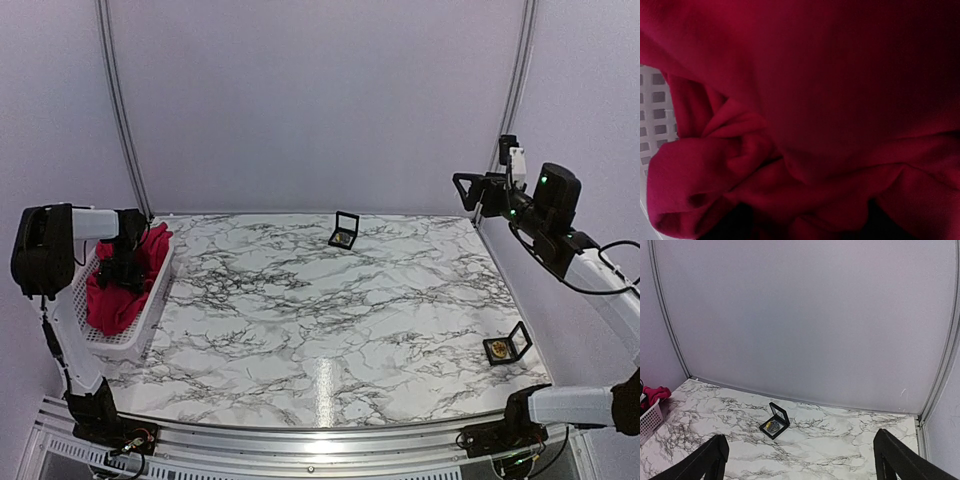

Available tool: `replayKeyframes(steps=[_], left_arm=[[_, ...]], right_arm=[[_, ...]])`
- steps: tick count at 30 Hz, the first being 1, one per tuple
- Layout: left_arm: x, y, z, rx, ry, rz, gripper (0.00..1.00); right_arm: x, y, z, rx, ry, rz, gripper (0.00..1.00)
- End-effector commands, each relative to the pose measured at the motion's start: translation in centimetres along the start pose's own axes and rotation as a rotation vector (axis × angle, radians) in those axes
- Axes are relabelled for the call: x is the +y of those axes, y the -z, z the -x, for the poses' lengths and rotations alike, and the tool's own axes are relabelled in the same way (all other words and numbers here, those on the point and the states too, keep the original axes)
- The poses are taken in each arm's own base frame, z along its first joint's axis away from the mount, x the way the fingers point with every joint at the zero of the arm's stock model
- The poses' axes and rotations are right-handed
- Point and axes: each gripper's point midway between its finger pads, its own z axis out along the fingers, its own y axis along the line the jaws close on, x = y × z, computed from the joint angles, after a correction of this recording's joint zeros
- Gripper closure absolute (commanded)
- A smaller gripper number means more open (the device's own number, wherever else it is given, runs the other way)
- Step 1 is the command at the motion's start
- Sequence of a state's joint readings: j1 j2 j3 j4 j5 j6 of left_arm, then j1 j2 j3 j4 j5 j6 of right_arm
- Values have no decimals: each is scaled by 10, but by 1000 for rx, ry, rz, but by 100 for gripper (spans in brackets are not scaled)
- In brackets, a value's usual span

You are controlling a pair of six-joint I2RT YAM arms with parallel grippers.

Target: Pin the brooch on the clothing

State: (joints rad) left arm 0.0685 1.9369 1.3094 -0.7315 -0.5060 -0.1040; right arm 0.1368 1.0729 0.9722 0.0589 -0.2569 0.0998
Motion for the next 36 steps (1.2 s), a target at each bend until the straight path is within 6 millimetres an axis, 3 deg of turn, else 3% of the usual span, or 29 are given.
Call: replayKeyframes(steps=[1,3,4,6,9,11,13,15,16,17,19,21,24,27,31,32,34,36], left_arm=[[-19,-12,-19,66,-61,-70,52],[-13,-2,-15,32,-33,-65,100],[-6,9,-8,-7,-2,-59,100],[16,50,14,-135,73,-44,100],[75,153,51,-427,224,38,100],[103,246,65,-658,286,17,100],[112,342,67,-883,278,-68,100],[88,432,55,-1091,164,-254,100],[65,473,44,-1179,79,-388,100],[40,507,28,-1246,-9,-507,100],[-13,551,-6,-1311,-202,-699,100],[-70,563,-40,-1299,-404,-829,100],[-148,553,-92,-1187,-676,-1016,100],[-204,524,-143,-1021,-883,-1141,100],[-249,456,-174,-801,-985,-1124,100],[-259,439,-181,-744,-998,-1114,89],[-282,406,-206,-607,-1069,-1140,47],[-297,390,-238,-548,-1188,-1154,20]], right_arm=[[5,4,5,-24,12,11,3],[6,6,10,-33,13,12,3],[6,6,13,-39,15,13,3],[8,8,19,-52,21,15,3],[9,11,28,-67,26,13,3],[10,12,34,-79,26,18,3],[11,14,38,-91,20,21,3],[13,16,43,-108,6,28,3],[14,16,45,-117,-1,32,3],[15,17,47,-123,-9,39,3],[17,16,49,-131,-27,54,3],[21,15,52,-134,-42,74,3],[24,15,52,-124,-49,91,3],[28,16,48,-92,-38,112,3],[35,13,29,-27,-42,164,3],[37,12,24,-11,-47,177,3],[40,7,3,59,-77,199,5],[45,1,-14,121,-91,213,7]])
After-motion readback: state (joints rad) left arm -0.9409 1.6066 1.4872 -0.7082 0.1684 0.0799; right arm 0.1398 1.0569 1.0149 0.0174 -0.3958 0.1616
